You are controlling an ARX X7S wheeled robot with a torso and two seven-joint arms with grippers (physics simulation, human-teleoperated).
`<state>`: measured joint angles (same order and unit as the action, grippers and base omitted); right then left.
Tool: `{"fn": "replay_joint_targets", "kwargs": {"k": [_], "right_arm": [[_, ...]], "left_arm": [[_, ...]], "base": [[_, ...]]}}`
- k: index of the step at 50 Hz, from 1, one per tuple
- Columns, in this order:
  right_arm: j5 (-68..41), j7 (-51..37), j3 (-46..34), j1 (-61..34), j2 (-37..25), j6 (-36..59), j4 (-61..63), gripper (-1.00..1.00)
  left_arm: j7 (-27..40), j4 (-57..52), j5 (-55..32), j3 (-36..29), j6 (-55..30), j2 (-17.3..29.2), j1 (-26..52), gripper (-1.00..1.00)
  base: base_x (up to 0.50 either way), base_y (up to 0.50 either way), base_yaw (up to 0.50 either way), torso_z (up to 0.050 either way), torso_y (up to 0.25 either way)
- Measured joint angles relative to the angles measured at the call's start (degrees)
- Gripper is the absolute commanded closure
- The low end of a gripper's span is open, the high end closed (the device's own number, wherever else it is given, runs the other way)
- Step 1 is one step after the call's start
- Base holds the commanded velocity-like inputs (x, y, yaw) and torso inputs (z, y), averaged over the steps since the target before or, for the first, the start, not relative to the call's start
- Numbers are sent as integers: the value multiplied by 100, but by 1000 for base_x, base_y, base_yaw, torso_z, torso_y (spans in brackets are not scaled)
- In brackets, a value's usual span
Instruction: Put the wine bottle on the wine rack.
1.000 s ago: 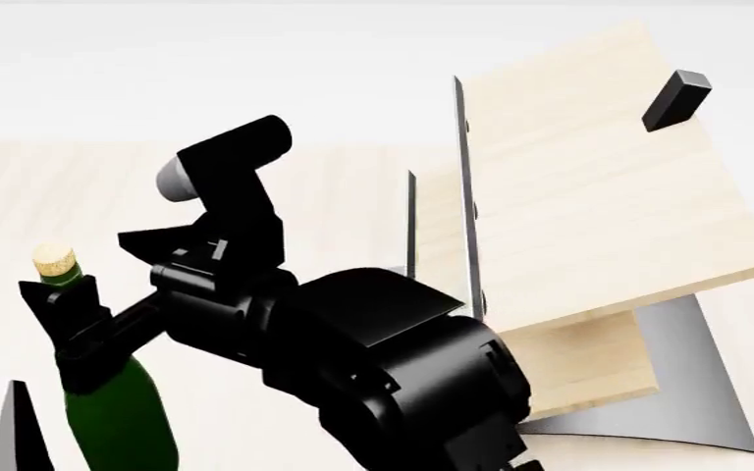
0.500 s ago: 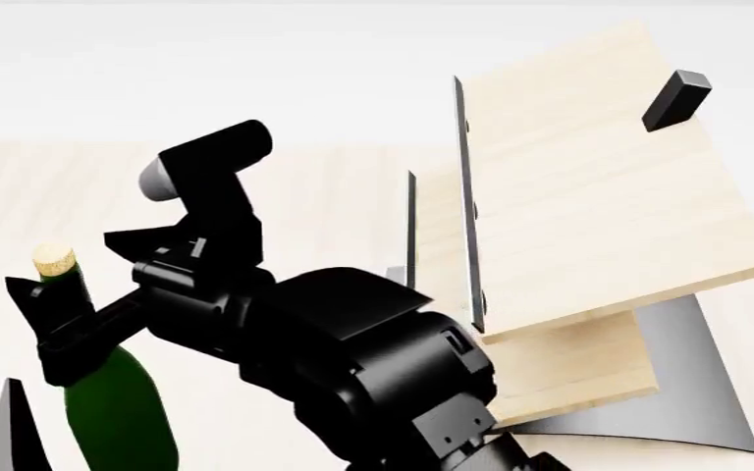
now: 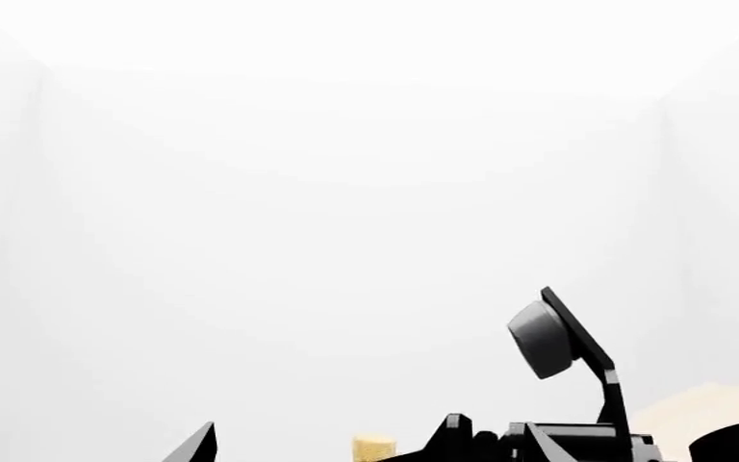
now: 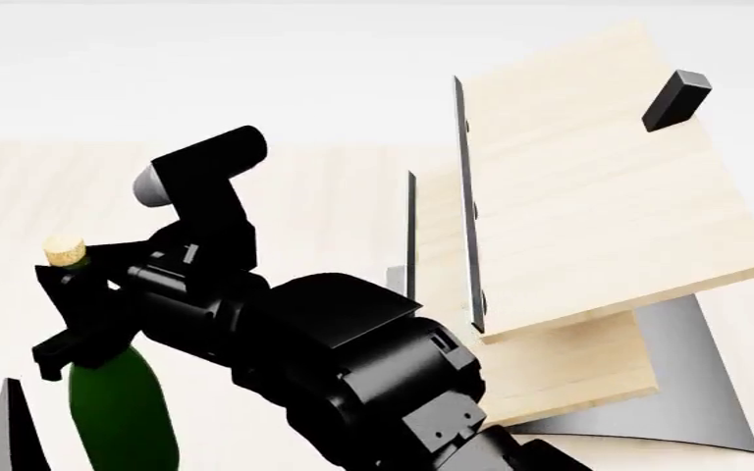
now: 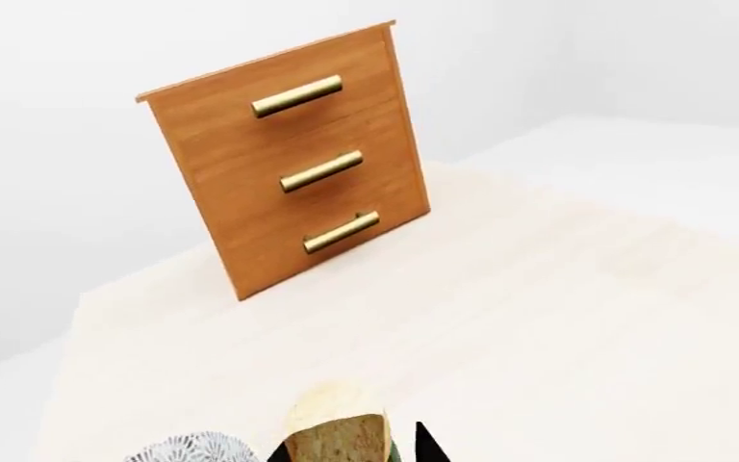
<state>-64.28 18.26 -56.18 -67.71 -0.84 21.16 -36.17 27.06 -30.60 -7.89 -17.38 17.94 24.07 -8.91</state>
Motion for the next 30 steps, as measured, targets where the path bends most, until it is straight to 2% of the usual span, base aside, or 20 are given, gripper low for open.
{"fn": "replay_joint_targets", "kwargs": {"k": [14, 30], "right_arm": [[-159, -210, -193, -23, -115, -140, 116, 100], [-408, -865, -66, -253, -651, -92, 974, 100]], "left_arm": [[12, 8, -3, -21, 0, 10, 14, -100], [23, 9, 12, -57, 4, 20, 16, -100]], "base": [[0, 0, 0, 0, 0], [0, 0, 0, 0, 0]]}}
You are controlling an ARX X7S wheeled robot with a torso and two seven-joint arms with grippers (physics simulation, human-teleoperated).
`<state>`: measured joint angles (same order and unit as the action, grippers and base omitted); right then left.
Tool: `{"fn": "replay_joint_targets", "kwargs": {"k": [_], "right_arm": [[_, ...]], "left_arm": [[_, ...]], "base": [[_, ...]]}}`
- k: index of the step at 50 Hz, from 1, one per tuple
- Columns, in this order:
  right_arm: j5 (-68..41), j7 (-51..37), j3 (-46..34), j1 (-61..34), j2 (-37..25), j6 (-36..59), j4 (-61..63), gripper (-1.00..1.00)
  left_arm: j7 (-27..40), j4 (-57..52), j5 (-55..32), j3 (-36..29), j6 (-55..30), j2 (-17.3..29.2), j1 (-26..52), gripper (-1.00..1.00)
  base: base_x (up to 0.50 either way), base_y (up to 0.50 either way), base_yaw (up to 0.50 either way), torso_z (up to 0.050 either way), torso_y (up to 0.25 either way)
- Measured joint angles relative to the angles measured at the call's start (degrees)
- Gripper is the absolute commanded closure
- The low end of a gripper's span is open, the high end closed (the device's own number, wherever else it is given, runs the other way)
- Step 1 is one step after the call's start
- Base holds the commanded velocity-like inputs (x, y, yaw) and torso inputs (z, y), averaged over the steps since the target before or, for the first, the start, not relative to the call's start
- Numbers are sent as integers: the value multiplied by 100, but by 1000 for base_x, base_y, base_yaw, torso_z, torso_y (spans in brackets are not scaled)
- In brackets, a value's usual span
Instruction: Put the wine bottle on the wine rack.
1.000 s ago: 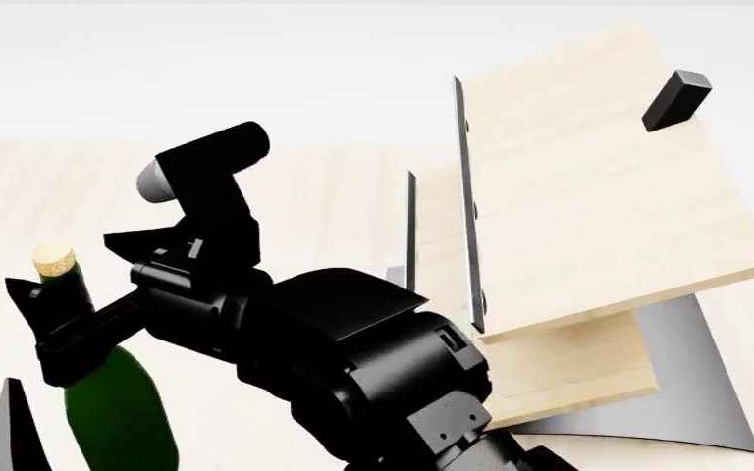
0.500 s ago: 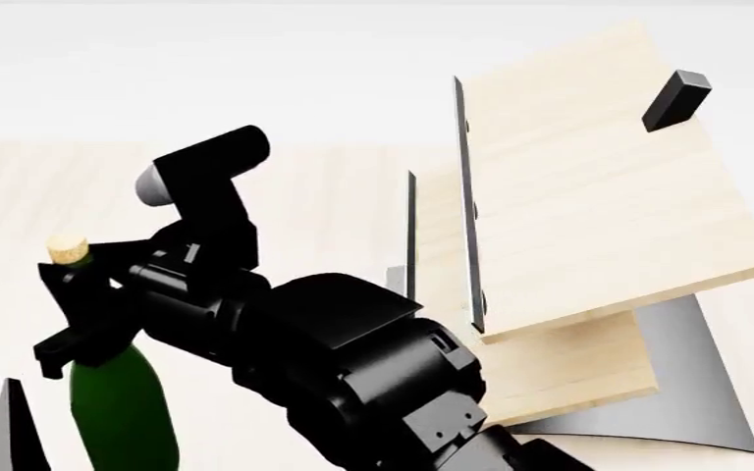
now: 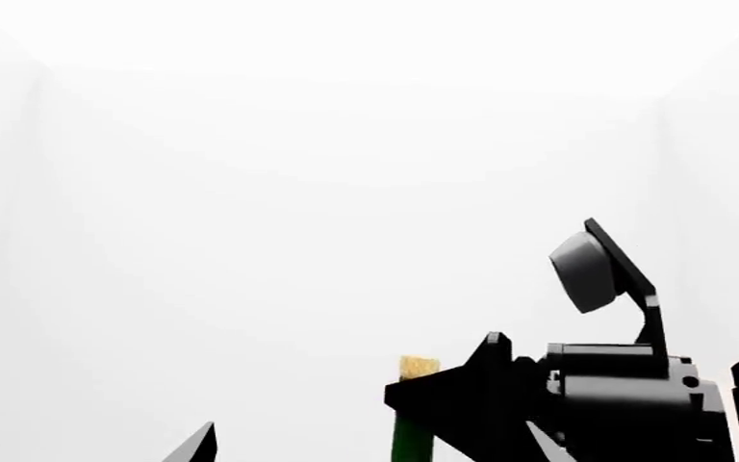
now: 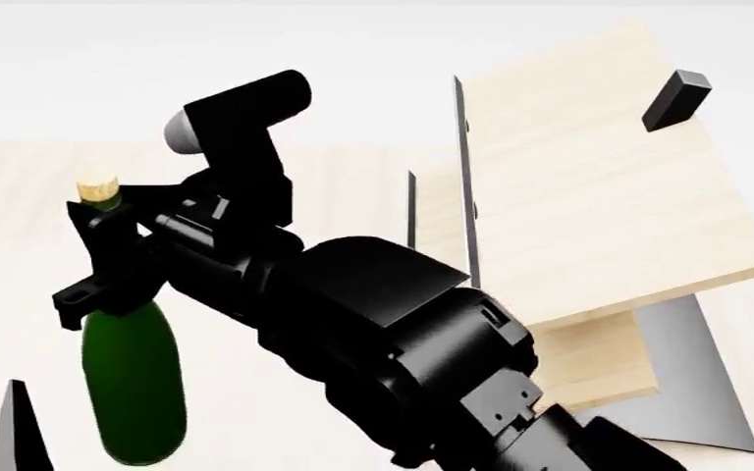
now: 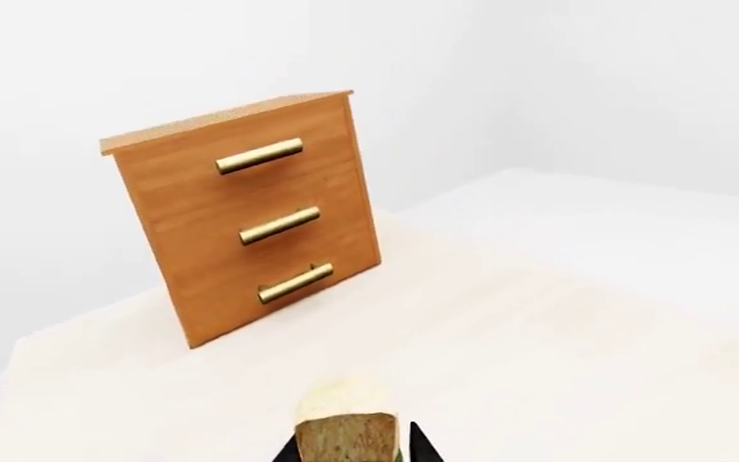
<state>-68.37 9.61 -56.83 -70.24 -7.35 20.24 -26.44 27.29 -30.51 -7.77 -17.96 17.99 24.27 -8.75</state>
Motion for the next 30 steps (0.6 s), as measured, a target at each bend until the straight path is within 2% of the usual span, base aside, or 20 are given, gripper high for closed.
{"fn": "replay_joint_targets", "kwargs": {"k": [18, 30], "right_arm": [[-670, -930, 666, -360, -654, 177, 904, 100], [-1566, -1802, 1477, -536, -1110, 186, 1262, 100]], "left_arm": [[18, 20, 15, -22, 10, 16, 8, -100], [37, 17, 10, -25, 3, 29, 16, -100]], "base": [[0, 0, 0, 0, 1], [0, 0, 0, 0, 0]]}}
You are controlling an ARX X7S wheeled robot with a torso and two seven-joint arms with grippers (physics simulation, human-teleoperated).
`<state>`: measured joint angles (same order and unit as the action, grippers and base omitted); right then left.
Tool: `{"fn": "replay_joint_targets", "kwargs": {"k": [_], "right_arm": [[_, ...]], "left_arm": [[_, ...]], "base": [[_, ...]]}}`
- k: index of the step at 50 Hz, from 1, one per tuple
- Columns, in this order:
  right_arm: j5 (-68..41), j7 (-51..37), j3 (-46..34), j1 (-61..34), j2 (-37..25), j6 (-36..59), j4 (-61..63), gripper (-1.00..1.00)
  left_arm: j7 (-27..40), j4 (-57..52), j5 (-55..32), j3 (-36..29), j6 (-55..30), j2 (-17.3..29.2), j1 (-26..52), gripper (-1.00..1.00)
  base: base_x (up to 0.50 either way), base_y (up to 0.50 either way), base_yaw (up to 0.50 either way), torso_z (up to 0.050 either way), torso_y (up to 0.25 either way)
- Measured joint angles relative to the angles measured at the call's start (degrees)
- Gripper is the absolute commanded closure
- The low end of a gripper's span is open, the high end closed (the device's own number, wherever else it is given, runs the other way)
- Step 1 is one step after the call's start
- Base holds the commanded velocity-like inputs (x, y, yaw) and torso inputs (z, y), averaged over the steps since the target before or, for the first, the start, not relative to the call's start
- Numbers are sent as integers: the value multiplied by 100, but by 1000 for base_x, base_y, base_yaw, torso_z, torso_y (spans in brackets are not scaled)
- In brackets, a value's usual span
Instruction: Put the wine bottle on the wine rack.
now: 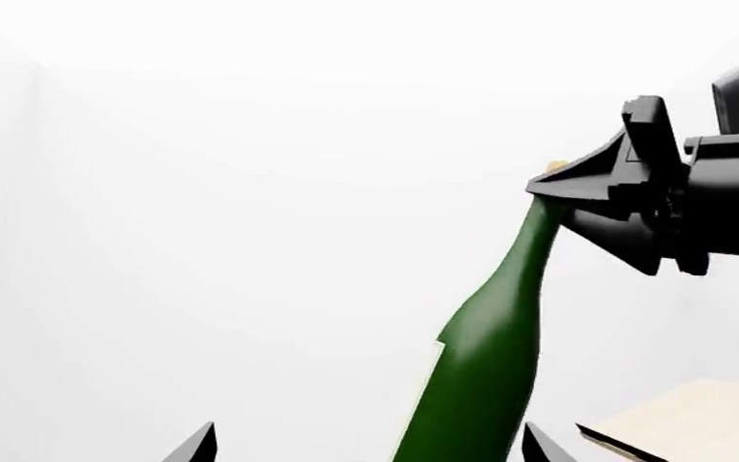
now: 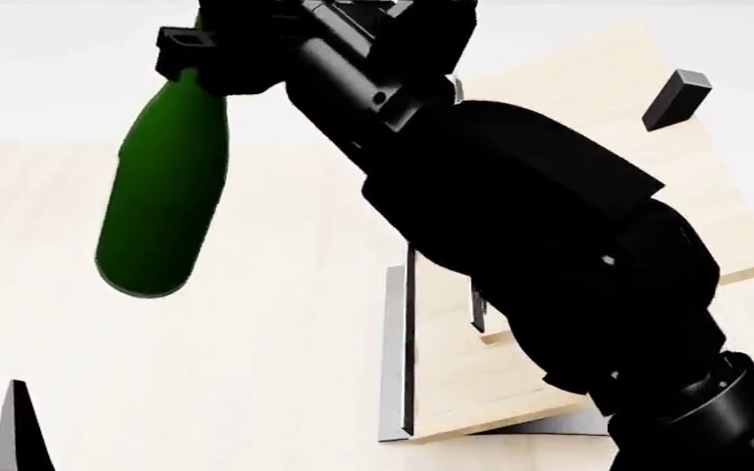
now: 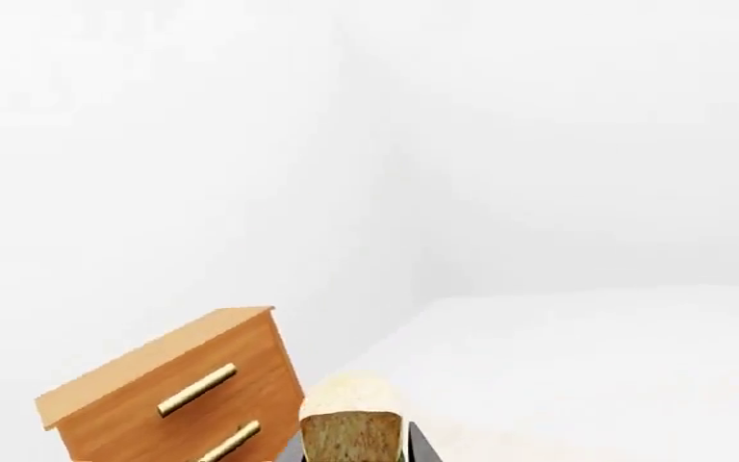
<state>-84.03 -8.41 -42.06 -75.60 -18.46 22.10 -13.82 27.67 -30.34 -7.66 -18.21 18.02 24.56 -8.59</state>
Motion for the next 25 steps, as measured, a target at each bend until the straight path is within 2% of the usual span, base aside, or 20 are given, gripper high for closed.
{"fn": "replay_joint_targets", "kwargs": {"k": [25], "right_arm": [[-1351, -1093, 1532, 285, -759, -619, -352, 100]], "left_arm": [[30, -2, -18, -21, -7, 21, 15, -100]], "base": [[0, 0, 0, 0, 1]]}}
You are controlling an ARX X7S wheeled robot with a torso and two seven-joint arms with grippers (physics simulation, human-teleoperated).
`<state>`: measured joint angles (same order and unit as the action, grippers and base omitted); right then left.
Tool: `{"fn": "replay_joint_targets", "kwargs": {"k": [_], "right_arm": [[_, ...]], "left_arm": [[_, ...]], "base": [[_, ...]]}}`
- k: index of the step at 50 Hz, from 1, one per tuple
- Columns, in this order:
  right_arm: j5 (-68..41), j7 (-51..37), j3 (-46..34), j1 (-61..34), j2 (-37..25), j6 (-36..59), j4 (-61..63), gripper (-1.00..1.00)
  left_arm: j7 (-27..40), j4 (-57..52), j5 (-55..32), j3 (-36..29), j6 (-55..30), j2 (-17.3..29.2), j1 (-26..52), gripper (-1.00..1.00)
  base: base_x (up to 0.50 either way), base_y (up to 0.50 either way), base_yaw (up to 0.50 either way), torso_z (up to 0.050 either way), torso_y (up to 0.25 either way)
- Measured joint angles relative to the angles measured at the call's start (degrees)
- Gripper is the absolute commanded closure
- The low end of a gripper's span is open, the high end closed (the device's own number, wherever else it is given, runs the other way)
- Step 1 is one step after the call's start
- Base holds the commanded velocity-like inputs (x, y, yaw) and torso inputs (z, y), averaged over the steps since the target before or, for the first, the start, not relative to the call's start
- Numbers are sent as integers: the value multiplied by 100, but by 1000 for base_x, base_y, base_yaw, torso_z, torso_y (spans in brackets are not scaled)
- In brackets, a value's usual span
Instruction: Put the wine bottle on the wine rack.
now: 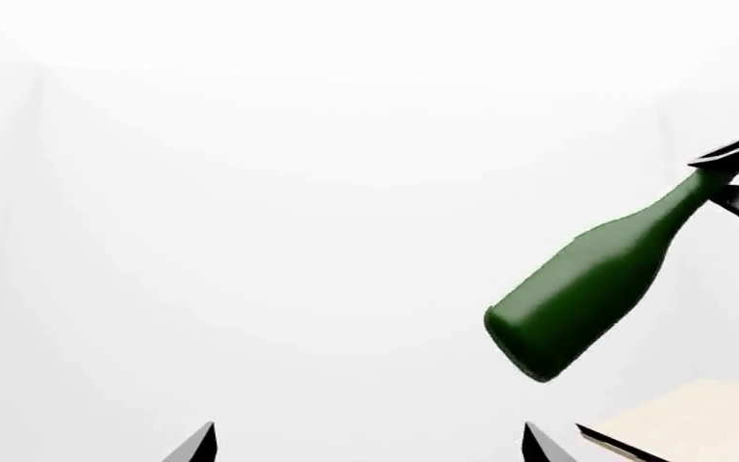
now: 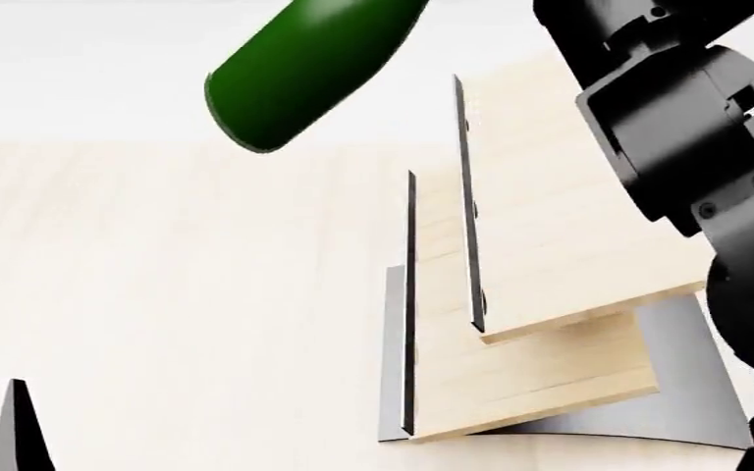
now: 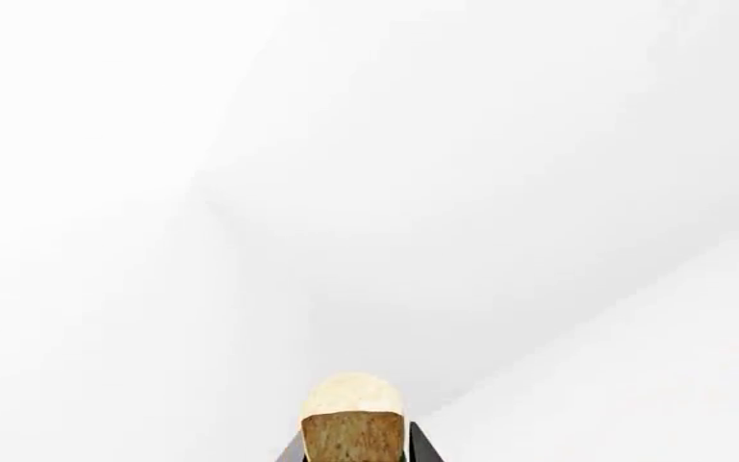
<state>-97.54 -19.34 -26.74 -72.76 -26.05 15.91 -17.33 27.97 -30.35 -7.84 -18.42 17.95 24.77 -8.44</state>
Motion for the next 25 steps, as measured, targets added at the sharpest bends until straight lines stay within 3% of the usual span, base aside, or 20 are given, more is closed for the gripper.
{"fn": "replay_joint_targets", "kwargs": {"k": [25], "right_arm": [[-705, -253, 855, 662, -568, -383, -264, 100]], "left_arm": [[20, 27, 2, -40, 15, 12, 12, -100]], "base": [[0, 0, 0, 0, 0]]}}
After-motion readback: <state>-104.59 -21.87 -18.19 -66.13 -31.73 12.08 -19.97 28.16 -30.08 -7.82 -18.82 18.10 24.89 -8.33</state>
